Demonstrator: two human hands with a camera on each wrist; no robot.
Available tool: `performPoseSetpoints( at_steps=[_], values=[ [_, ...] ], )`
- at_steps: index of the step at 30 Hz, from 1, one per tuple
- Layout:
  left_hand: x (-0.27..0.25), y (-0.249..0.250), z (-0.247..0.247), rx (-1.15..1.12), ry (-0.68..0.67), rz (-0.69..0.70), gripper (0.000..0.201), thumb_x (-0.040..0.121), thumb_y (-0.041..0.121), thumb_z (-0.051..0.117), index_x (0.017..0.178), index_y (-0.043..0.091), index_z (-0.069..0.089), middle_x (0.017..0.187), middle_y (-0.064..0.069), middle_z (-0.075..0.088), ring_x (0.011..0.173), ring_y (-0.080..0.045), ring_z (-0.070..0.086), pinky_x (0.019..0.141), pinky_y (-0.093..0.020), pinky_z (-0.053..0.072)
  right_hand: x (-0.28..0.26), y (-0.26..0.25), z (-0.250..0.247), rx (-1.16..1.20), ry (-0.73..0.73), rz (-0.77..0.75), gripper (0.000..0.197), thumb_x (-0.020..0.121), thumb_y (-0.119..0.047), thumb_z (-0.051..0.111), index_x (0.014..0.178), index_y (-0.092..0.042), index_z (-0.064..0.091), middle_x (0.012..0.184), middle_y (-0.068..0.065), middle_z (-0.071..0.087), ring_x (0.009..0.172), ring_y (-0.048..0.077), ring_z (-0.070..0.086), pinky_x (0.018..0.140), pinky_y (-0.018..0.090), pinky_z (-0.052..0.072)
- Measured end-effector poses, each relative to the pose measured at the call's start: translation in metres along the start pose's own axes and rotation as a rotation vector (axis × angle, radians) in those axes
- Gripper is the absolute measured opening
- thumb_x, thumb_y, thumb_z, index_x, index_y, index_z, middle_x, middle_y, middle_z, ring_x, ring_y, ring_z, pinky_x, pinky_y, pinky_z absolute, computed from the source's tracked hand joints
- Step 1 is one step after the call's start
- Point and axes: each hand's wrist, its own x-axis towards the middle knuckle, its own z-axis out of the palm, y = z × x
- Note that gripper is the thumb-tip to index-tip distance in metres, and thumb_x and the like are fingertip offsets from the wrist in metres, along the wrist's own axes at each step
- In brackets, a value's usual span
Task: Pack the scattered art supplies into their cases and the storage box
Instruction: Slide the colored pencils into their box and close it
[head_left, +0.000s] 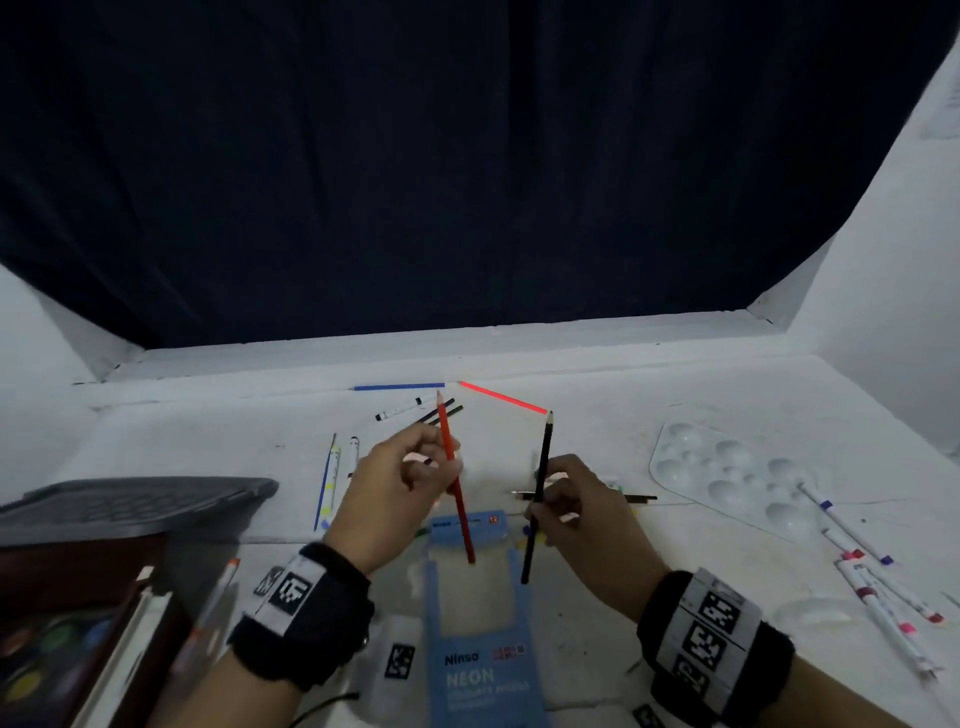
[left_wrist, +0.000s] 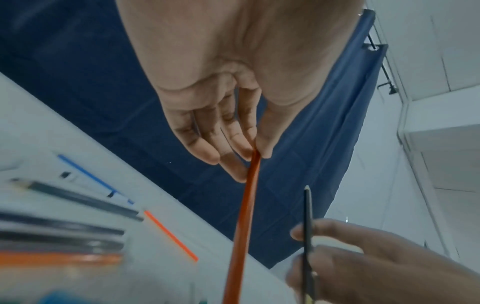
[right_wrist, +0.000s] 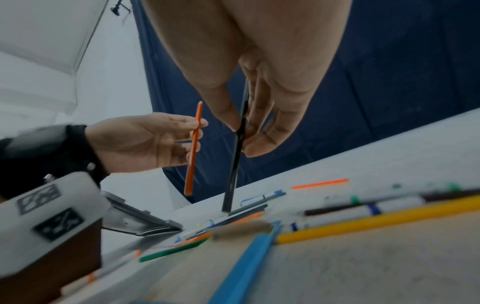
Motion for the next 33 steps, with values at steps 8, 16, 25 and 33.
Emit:
performPoseSetpoints(
  at_steps=[8, 16, 25, 33],
  values=[
    [-0.03, -0.053, 0.007, 0.202, -0.206, -0.047, 0.006, 0.096, 0.02, 0.061, 0.097, 0.023, 0.055, 0.075, 0.003, 0.067, 0.072, -0.008, 0.068, 0.071, -0.034, 0.056, 0.009, 0.001, 0.036, 0.079, -0.339, 0.233, 0.015, 0.098, -0.01, 0.051, 0.111, -0.007, 0.044, 0.087, 0.017, 0.072, 0.077, 0.03, 0.071, 0.068, 0.039, 0.061],
    [-0.007, -0.061, 0.016, 0.569, -0.336, -0.037, 0.024, 0.093, 0.037, 0.062, 0.099, 0.015, 0.054, 0.098, -0.001, 0.059, 0.089, -0.017, 0.057, 0.077, -0.03, 0.047, 0.023, 0.004, 0.048, -0.305, -0.443, 0.159, 0.014, 0.088, -0.022, 0.062, 0.095, -0.02, 0.05, 0.097, 0.003, 0.065, 0.085, 0.02, 0.064, 0.068, 0.03, 0.054],
    [-0.017, -0.056, 0.015, 0.583, -0.245, -0.028, 0.023, 0.089, 0.044, 0.066, 0.097, 0.026, 0.054, 0.083, 0.011, 0.067, 0.073, -0.003, 0.061, 0.069, -0.023, 0.052, 0.016, 0.016, 0.054, -0.237, -0.301, 0.165, 0.025, 0.092, -0.023, 0.064, 0.11, -0.013, 0.05, 0.096, 0.001, 0.059, 0.071, 0.005, 0.056, 0.056, 0.012, 0.042],
    [-0.002, -0.078, 0.023, 0.815, -0.311, -0.199, 0.042, 0.091, 0.044, 0.062, 0.121, 0.018, 0.05, 0.125, -0.003, 0.051, 0.11, -0.021, 0.055, 0.092, -0.034, 0.046, 0.022, 0.02, 0.061, -0.458, -0.394, 0.038, 0.042, 0.079, -0.022, 0.075, 0.117, -0.019, 0.055, 0.109, 0.004, 0.056, 0.096, 0.02, 0.054, 0.081, 0.03, 0.048]
  ],
)
